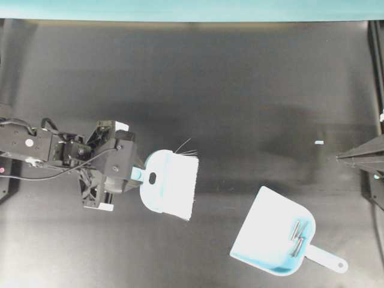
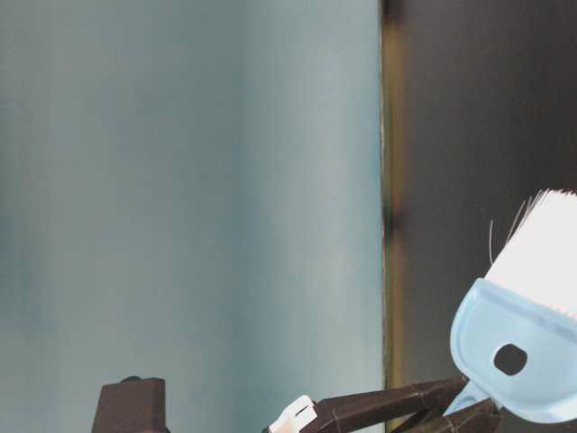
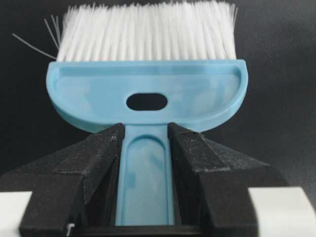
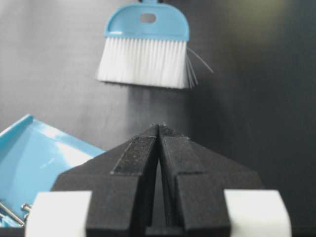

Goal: Hold the dustpan with a person, while the left arm uses a hand brush to gather the screws into the dustpan.

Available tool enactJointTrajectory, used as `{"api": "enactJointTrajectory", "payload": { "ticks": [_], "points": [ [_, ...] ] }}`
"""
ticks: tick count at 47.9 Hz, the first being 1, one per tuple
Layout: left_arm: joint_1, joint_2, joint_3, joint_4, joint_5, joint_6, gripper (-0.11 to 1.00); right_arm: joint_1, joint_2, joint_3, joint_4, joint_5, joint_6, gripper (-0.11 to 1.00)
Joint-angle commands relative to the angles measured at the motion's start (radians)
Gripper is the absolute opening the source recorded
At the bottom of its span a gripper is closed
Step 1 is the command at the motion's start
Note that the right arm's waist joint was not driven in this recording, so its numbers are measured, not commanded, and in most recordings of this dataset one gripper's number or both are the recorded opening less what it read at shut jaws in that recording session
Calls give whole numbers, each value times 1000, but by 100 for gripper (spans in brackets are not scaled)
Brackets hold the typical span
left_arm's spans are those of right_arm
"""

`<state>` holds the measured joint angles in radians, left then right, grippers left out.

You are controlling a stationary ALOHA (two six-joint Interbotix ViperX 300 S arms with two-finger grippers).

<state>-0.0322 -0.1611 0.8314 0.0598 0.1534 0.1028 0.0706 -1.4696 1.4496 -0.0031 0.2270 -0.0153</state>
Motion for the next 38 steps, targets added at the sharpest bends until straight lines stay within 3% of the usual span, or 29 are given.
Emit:
{"api": "enactJointTrajectory", "payload": {
  "ticks": [1, 8, 16, 22, 38],
  "points": [
    [-6, -3, -6, 0, -9, -2, 31, 0, 5, -5, -2, -6, -6, 0],
    [-6, -6, -5, 2, -9, -3, 34, 2, 5, -5, -2, -6, -6, 0],
    [-6, -8, -2, 2, -12, -5, 67, 0, 5, -5, -2, -6, -6, 0],
    [-9, -15, 0, 2, -12, -5, 79, 0, 5, -5, -2, -6, -6, 0],
    [-6, -144, 67, 2, -2, -2, 78, 2, 5, -5, -2, -6, -6, 0]
  ]
}}
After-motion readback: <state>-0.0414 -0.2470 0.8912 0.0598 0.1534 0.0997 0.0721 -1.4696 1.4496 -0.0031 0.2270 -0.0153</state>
